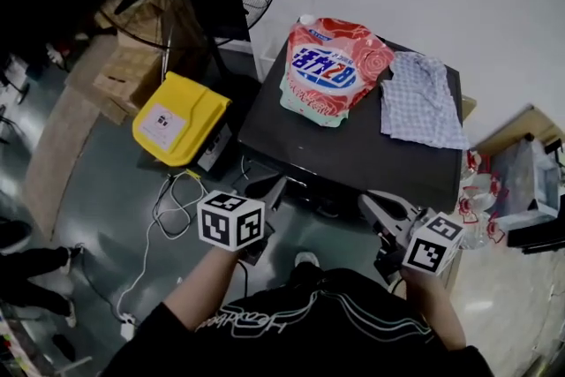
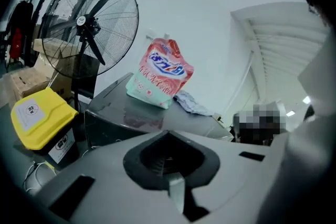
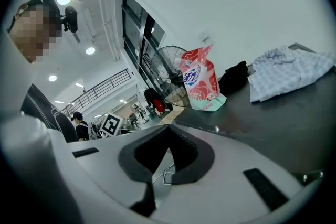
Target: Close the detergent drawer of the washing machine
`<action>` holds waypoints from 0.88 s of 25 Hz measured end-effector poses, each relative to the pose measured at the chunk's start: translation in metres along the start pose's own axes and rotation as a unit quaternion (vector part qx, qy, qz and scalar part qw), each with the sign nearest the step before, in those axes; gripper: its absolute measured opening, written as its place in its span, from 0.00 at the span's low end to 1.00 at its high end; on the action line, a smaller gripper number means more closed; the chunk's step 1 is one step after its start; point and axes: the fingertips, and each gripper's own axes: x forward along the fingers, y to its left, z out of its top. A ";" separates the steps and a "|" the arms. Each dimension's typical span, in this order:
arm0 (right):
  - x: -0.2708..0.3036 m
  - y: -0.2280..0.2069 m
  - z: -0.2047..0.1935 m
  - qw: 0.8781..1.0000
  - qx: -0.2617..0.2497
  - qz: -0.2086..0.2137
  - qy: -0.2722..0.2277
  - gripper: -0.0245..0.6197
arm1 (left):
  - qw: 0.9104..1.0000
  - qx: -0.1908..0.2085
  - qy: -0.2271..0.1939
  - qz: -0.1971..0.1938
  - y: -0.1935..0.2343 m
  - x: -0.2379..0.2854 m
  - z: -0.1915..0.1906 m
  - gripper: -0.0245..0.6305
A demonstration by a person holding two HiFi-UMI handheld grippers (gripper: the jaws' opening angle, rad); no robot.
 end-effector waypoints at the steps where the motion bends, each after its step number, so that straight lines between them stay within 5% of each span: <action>1: 0.000 0.007 0.001 1.000 -0.004 0.004 -0.003 0.08 | 1.000 0.001 -0.010 -0.014 -0.012 -0.012 0.004 0.07; 10: -0.021 0.078 0.015 0.997 -0.050 0.049 -0.045 0.08 | 0.992 0.018 -0.095 -0.079 -0.097 -0.104 0.037 0.07; 22: -0.049 0.142 -0.005 0.993 -0.069 0.048 -0.081 0.08 | 0.988 0.047 -0.117 -0.088 -0.136 -0.168 0.019 0.07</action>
